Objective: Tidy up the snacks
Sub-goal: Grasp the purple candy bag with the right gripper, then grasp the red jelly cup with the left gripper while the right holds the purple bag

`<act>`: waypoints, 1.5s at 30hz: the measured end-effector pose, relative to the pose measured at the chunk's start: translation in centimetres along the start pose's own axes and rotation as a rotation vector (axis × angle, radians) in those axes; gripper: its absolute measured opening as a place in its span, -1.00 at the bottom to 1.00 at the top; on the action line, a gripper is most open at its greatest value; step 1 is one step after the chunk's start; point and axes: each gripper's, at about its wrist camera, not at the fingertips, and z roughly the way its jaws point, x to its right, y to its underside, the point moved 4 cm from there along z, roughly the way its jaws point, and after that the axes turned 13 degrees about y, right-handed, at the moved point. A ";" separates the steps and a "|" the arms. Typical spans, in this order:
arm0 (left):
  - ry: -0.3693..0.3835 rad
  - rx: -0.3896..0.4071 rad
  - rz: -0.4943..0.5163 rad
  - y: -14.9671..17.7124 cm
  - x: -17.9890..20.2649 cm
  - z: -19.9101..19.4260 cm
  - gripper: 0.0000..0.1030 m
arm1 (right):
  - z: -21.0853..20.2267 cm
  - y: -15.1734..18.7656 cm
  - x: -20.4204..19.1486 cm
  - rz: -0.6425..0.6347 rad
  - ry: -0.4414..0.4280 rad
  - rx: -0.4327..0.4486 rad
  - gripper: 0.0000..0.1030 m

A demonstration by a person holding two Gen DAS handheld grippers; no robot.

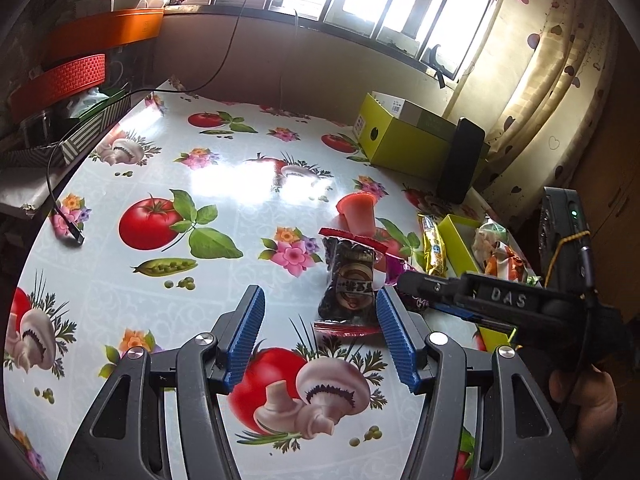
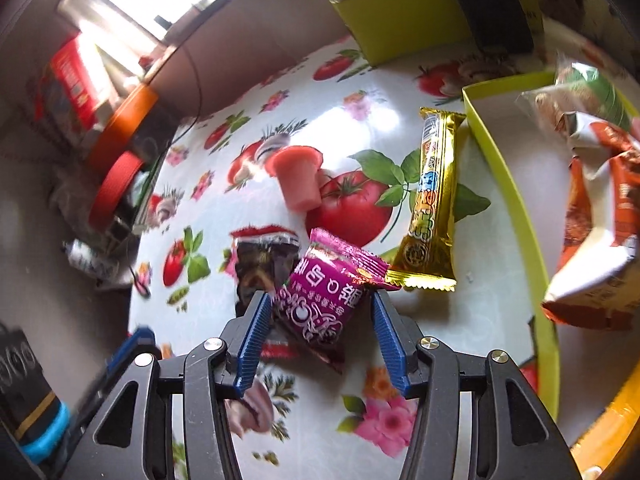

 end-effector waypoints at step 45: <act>-0.018 -0.113 0.120 -5.0 3.3 9.3 0.15 | -8.5 1.8 2.9 -0.225 0.075 0.207 -0.30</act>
